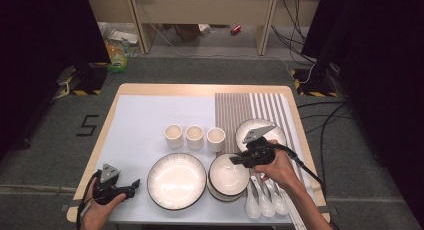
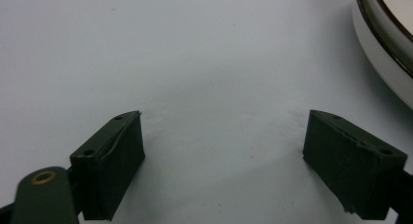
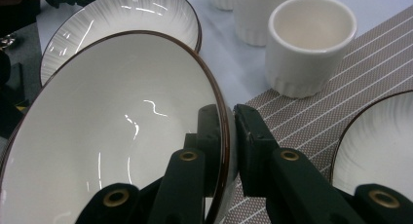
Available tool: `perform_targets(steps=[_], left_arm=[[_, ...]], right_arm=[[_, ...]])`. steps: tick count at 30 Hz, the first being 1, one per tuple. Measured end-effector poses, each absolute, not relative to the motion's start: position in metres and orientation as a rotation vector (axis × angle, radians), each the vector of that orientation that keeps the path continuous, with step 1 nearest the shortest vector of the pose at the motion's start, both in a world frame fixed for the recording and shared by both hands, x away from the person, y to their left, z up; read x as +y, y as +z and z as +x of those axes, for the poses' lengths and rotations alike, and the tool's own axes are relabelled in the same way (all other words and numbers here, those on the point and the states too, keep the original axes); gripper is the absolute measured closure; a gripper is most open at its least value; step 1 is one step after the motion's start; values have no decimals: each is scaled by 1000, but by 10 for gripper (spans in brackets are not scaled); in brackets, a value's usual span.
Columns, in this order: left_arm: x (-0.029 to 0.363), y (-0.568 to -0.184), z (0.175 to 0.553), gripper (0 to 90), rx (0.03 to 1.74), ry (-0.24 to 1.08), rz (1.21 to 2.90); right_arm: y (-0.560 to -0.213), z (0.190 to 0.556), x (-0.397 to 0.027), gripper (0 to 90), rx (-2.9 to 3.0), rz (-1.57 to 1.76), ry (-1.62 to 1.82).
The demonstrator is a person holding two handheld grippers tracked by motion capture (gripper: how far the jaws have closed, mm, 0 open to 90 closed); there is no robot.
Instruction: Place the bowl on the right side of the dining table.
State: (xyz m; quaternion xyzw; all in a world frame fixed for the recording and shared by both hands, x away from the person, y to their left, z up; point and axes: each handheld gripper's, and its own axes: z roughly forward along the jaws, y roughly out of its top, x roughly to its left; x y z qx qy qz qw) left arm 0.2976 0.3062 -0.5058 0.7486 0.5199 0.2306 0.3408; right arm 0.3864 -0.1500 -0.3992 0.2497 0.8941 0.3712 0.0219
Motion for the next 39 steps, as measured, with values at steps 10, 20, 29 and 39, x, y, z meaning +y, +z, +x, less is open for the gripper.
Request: perform_targets(steps=[10,20,29,39], left_arm=[[306,-506,298,140,1352,605,1948],[306,-506,297,139,1351,602,1950],[306,-506,297,139,1354,603,1942],[306,-506,297,139,1354,600,1945]], right_arm=[[-390,384,-152,810,2755,752,1150],[-383,384,-158,806,2736,769,1197],[-371,388,-158,806,2718,758,1220],[-358,399,-162,806,2692,783,1243]])
